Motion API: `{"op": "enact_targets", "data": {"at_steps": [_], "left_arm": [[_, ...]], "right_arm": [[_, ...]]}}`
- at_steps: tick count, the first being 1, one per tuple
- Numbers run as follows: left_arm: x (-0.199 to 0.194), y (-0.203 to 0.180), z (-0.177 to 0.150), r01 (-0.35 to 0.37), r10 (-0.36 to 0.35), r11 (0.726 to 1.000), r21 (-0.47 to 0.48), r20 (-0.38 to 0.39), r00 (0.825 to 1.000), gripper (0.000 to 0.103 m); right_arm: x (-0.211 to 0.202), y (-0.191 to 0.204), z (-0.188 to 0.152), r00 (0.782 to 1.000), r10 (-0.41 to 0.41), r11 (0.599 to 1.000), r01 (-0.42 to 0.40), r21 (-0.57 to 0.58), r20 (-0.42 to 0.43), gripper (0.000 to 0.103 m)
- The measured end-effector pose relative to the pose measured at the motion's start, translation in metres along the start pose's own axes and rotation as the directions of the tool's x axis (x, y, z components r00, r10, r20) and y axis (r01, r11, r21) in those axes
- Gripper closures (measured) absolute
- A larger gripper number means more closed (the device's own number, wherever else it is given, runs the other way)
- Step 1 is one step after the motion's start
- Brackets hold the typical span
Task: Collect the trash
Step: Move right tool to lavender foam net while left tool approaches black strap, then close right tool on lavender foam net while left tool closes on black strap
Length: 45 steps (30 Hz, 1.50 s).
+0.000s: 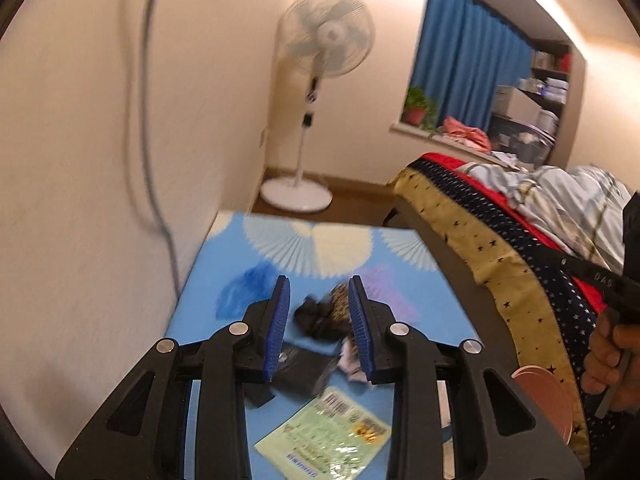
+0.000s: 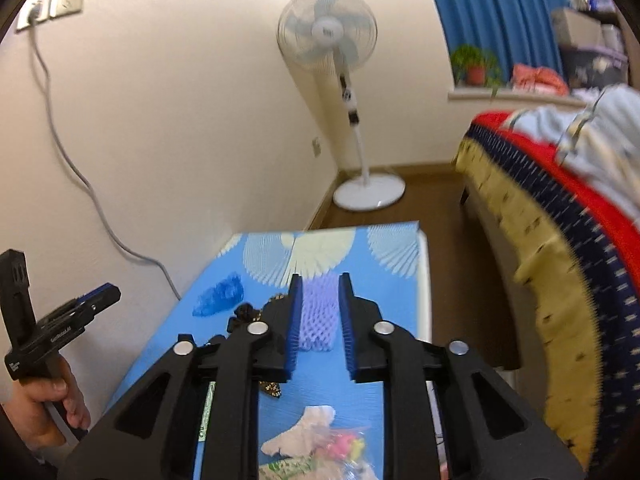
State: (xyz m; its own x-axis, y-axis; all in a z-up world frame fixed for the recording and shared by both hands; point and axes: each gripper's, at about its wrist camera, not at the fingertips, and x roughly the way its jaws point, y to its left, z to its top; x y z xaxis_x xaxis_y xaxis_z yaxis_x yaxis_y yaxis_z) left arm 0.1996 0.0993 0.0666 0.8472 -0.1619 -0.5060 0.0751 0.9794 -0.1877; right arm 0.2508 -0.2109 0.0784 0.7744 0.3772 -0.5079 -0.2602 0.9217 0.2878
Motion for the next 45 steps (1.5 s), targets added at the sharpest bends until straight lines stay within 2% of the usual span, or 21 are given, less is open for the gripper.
{"op": "enact_targets", "data": {"at_steps": [7, 14, 18, 21, 29, 30, 31, 32, 33, 34, 35, 40, 45], "left_arm": [[0.05, 0.034, -0.034, -0.059, 0.054, 0.997, -0.043, -0.114, 0.992, 0.073], [0.073, 0.049, -0.053, -0.073, 0.064, 0.996, -0.044, -0.173, 0.983, 0.073], [0.081, 0.062, -0.058, -0.099, 0.083, 0.992, -0.076, -0.19, 0.978, 0.073], [0.088, 0.07, -0.063, -0.113, 0.091, 0.989, -0.091, -0.21, 0.973, 0.072], [0.108, 0.071, -0.072, -0.114, 0.09, 0.99, -0.079, -0.258, 0.962, 0.072], [0.11, 0.071, -0.072, -0.109, 0.084, 0.991, -0.082, -0.263, 0.961, 0.073], [0.11, 0.07, -0.072, -0.108, 0.082, 0.991, -0.082, -0.265, 0.961, 0.079], [0.111, 0.069, -0.072, -0.106, 0.082, 0.991, -0.078, -0.268, 0.96, 0.089], [0.112, 0.068, -0.071, -0.105, 0.081, 0.992, -0.073, -0.27, 0.959, 0.092], [0.112, 0.067, -0.07, -0.103, 0.082, 0.992, -0.068, -0.269, 0.96, 0.096], [0.111, 0.065, -0.068, -0.102, 0.083, 0.993, -0.061, -0.265, 0.961, 0.1], [0.101, 0.06, -0.058, -0.106, 0.093, 0.993, -0.043, -0.24, 0.966, 0.101], [0.085, 0.054, -0.043, -0.095, 0.085, 0.995, -0.042, -0.194, 0.977, 0.101]], "right_arm": [[0.058, 0.002, -0.021, 0.997, 0.023, 1.0, -0.022, 0.015, -0.072, 0.087], [0.109, -0.006, -0.036, 0.991, 0.015, 0.997, -0.006, 0.071, -0.131, 0.085], [0.137, -0.014, -0.045, 0.982, 0.023, 0.991, 0.003, 0.136, -0.188, 0.072], [0.151, -0.016, -0.049, 0.975, 0.03, 0.986, 0.008, 0.169, -0.218, 0.066], [0.173, -0.015, -0.056, 0.956, 0.037, 0.982, 0.018, 0.186, -0.29, 0.065], [0.176, -0.014, -0.057, 0.952, 0.034, 0.984, 0.022, 0.179, -0.305, 0.067], [0.178, -0.013, -0.058, 0.948, 0.035, 0.984, 0.022, 0.176, -0.316, 0.069], [0.179, -0.013, -0.058, 0.946, 0.04, 0.984, 0.019, 0.177, -0.322, 0.078], [0.18, -0.012, -0.058, 0.944, 0.043, 0.984, 0.017, 0.176, -0.326, 0.089], [0.18, -0.012, -0.058, 0.944, 0.046, 0.984, 0.013, 0.177, -0.328, 0.092], [0.179, -0.011, -0.057, 0.945, 0.053, 0.984, 0.005, 0.177, -0.324, 0.094], [0.165, -0.002, -0.048, 0.957, 0.046, 0.991, -0.008, 0.133, -0.286, 0.097], [0.132, 0.007, -0.029, 0.973, 0.046, 0.997, -0.03, 0.076, -0.225, 0.097]]}}
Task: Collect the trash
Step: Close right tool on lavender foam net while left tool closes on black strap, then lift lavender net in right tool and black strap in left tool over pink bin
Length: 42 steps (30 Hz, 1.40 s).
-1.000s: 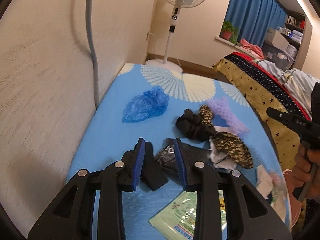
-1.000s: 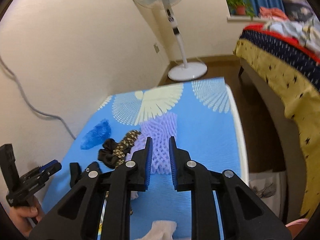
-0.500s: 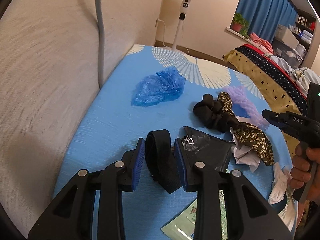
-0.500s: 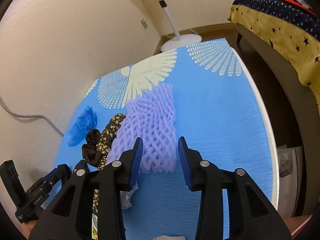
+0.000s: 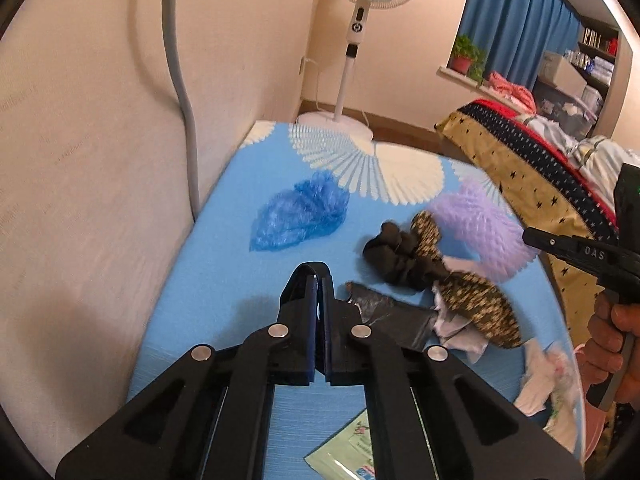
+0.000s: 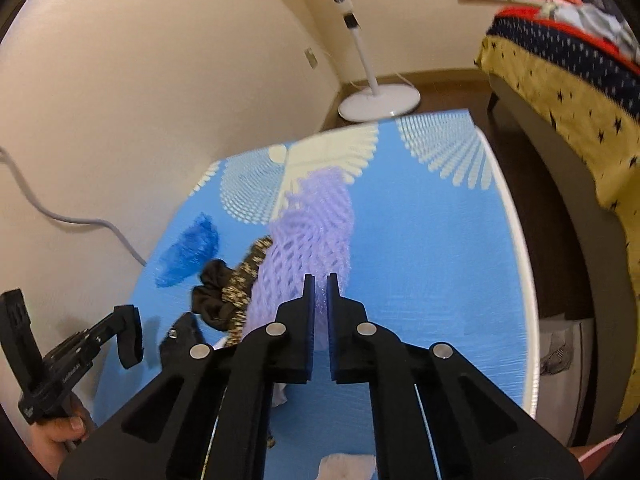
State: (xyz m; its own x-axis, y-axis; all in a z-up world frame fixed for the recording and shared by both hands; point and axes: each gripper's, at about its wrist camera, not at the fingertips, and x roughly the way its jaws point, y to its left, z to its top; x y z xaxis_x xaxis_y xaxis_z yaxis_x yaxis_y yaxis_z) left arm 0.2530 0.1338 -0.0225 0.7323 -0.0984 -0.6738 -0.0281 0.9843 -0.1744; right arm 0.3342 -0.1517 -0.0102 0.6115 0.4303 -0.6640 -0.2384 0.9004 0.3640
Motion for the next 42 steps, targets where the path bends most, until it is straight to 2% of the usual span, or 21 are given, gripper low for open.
{"op": "enact_targets", "data": {"at_steps": [9, 13, 17, 24, 32, 36, 42], "left_arm": [[-0.052, -0.038, 0.018, 0.032, -0.038, 0.998, 0.062, 0.096, 0.995, 0.101], [-0.089, -0.056, 0.027, 0.057, -0.067, 0.996, 0.069, 0.163, 0.984, 0.101], [-0.117, -0.07, 0.027, 0.076, -0.092, 0.993, 0.09, 0.193, 0.977, 0.101], [-0.146, -0.084, 0.007, 0.109, -0.133, 0.986, 0.129, 0.191, 0.973, 0.101], [-0.17, -0.108, -0.016, 0.135, -0.157, 0.983, 0.124, 0.191, 0.969, 0.101], [-0.181, -0.13, -0.029, 0.162, -0.192, 0.973, 0.161, 0.193, 0.962, 0.101], [-0.18, -0.16, -0.052, 0.214, -0.247, 0.957, 0.194, 0.164, 0.955, 0.101]], "right_arm": [[-0.085, 0.029, 0.006, 0.994, 0.002, 0.994, 0.009, -0.107, 0.107, 0.097], [-0.128, 0.035, -0.006, 0.99, -0.004, 0.992, 0.022, -0.124, 0.143, 0.097], [-0.173, 0.035, -0.024, 0.983, -0.009, 0.994, 0.029, -0.107, 0.184, 0.097], [-0.234, 0.032, -0.053, 0.966, -0.045, 0.99, 0.077, -0.119, 0.254, 0.097], [-0.28, 0.02, -0.084, 0.95, -0.095, 0.991, 0.117, -0.057, 0.296, 0.097], [-0.296, 0.014, -0.103, 0.939, -0.15, 0.985, 0.17, -0.037, 0.308, 0.097], [-0.319, 0.004, -0.126, 0.909, -0.234, 0.967, 0.256, -0.019, 0.346, 0.097]]}}
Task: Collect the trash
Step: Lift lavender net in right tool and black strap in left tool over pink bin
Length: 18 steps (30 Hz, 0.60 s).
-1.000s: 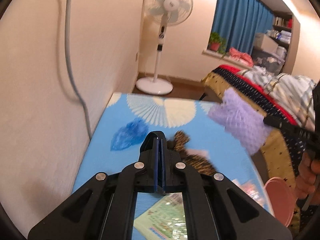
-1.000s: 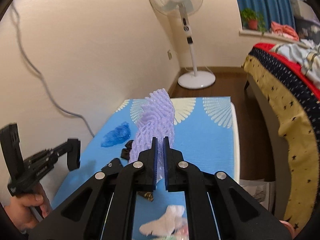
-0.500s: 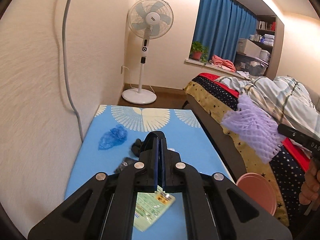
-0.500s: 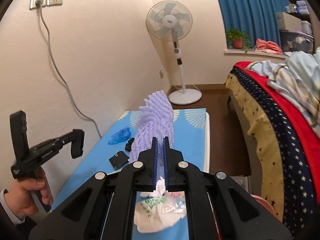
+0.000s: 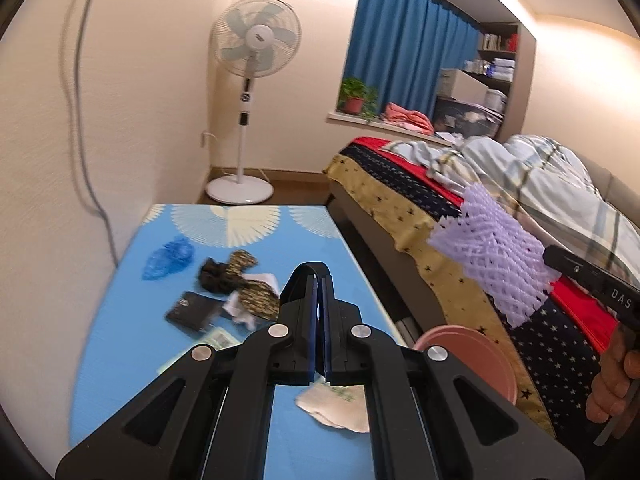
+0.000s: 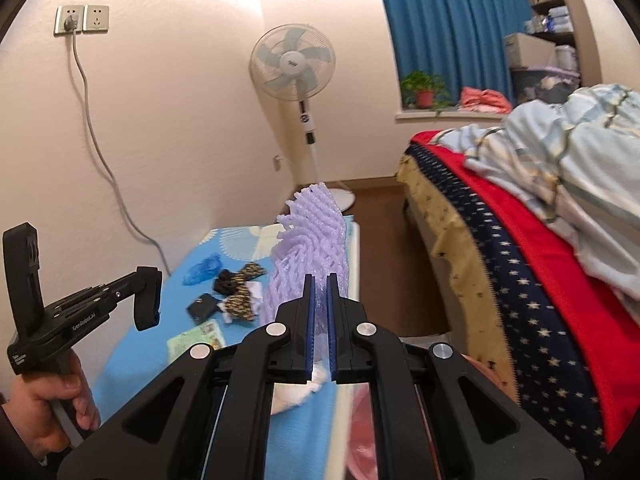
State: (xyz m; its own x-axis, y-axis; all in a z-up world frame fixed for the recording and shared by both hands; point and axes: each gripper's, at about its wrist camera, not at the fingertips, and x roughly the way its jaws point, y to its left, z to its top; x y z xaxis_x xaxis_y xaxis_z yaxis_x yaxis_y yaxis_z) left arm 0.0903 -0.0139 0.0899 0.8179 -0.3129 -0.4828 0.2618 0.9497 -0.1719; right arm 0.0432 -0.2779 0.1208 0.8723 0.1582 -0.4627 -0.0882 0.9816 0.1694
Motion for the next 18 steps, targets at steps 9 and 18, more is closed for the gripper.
{"op": "enact_targets", "data": {"at_steps": [9, 18], "left_arm": [[0.009, -0.041, -0.026, 0.052, -0.052, 0.999, 0.003, -0.013, 0.999, 0.101], [0.023, -0.066, -0.038, 0.083, -0.081, 0.996, 0.032, -0.036, 0.996, 0.101]], "right_arm": [[-0.018, -0.023, -0.014, 0.997, -0.072, 0.997, 0.072, 0.031, -0.007, 0.097], [-0.018, -0.037, -0.027, 0.99, -0.14, 0.989, 0.141, 0.034, -0.035, 0.097]]}}
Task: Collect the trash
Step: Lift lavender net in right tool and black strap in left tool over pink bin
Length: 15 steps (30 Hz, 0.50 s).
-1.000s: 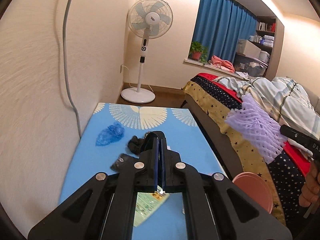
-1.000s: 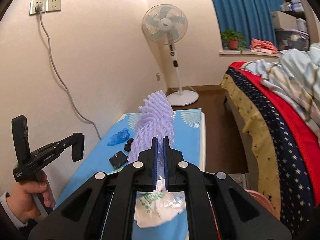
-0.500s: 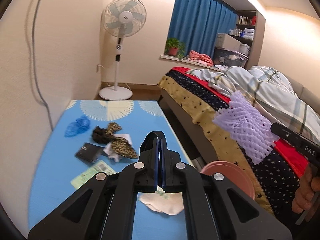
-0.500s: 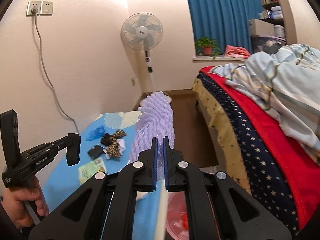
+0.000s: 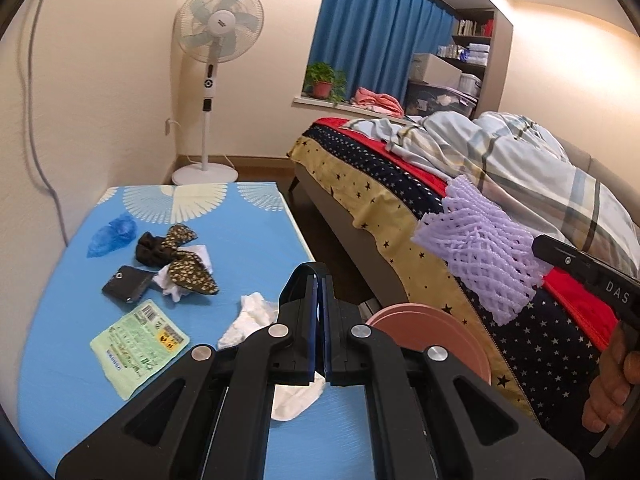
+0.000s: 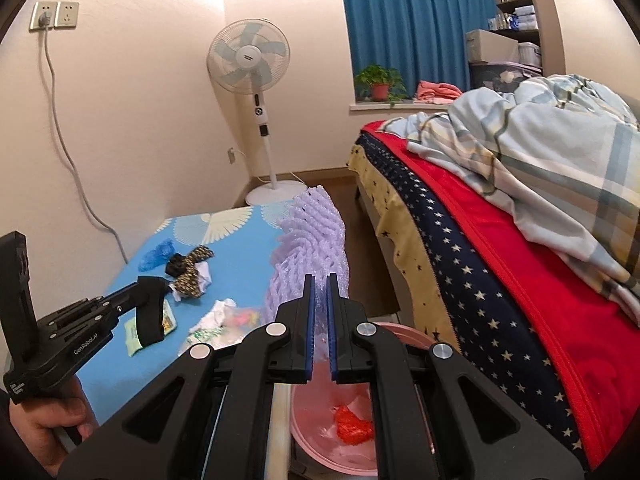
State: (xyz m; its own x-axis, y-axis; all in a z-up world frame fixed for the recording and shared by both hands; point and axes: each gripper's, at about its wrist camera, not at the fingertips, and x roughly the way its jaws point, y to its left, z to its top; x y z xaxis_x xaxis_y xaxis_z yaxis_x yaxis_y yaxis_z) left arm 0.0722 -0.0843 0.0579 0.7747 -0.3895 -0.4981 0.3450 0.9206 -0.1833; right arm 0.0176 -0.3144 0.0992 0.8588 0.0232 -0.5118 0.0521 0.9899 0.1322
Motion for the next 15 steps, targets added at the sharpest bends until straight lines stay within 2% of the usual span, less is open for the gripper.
{"op": "enact_targets", "data": {"at_steps": [15], "left_arm": [[0.037, -0.042, -0.007, 0.095, -0.093, 0.994, 0.055, -0.04, 0.995, 0.101]], "right_arm": [[0.015, -0.029, -0.012, 0.994, -0.092, 0.995, 0.094, 0.043, -0.056, 0.097]]}}
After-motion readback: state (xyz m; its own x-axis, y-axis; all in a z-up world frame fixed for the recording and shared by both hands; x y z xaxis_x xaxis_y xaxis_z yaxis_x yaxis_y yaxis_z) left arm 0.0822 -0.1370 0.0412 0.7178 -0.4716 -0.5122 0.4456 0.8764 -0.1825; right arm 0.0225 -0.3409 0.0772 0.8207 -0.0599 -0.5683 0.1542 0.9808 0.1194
